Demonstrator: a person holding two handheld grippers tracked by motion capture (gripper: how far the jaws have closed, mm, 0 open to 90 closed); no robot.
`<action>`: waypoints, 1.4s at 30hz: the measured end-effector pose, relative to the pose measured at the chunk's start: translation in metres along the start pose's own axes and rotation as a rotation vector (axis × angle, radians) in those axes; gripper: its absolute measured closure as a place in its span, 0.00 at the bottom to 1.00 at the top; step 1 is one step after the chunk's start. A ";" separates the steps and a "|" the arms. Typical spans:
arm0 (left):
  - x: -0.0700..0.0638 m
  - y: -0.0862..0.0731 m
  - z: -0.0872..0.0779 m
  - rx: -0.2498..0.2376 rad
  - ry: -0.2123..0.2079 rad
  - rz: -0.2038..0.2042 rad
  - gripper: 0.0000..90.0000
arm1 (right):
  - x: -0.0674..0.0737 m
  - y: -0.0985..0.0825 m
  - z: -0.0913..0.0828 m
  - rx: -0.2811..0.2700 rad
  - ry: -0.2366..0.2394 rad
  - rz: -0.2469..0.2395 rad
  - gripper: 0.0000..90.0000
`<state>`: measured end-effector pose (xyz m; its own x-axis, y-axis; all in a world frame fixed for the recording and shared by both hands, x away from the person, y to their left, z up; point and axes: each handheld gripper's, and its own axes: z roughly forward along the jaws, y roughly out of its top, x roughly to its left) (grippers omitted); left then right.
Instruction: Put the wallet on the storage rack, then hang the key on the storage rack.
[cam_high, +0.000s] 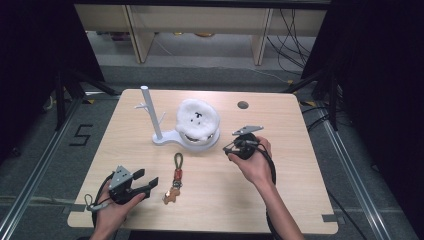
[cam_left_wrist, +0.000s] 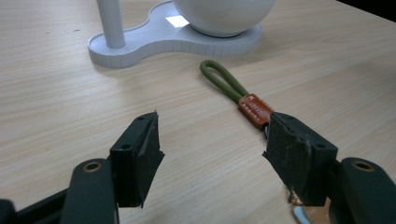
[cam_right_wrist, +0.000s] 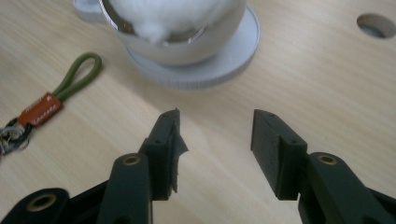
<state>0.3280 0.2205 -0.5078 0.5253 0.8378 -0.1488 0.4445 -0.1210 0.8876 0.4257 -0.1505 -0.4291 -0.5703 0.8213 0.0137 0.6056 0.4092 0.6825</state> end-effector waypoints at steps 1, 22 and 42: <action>-0.003 0.004 0.001 0.027 -0.009 -0.004 0.38 | -0.001 -0.007 -0.001 -0.002 -0.008 -0.001 0.58; -0.018 0.074 0.034 0.456 -0.026 -0.038 0.42 | -0.018 -0.071 -0.029 0.128 -0.028 0.153 0.63; -0.035 0.085 0.094 0.724 0.022 -0.103 0.43 | -0.026 -0.080 -0.028 0.169 -0.020 0.198 0.61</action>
<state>0.4159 0.1311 -0.4678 0.4434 0.8736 -0.2005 0.8633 -0.3560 0.3578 0.3761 -0.2159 -0.4636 -0.4214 0.8990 0.1188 0.7893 0.2991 0.5363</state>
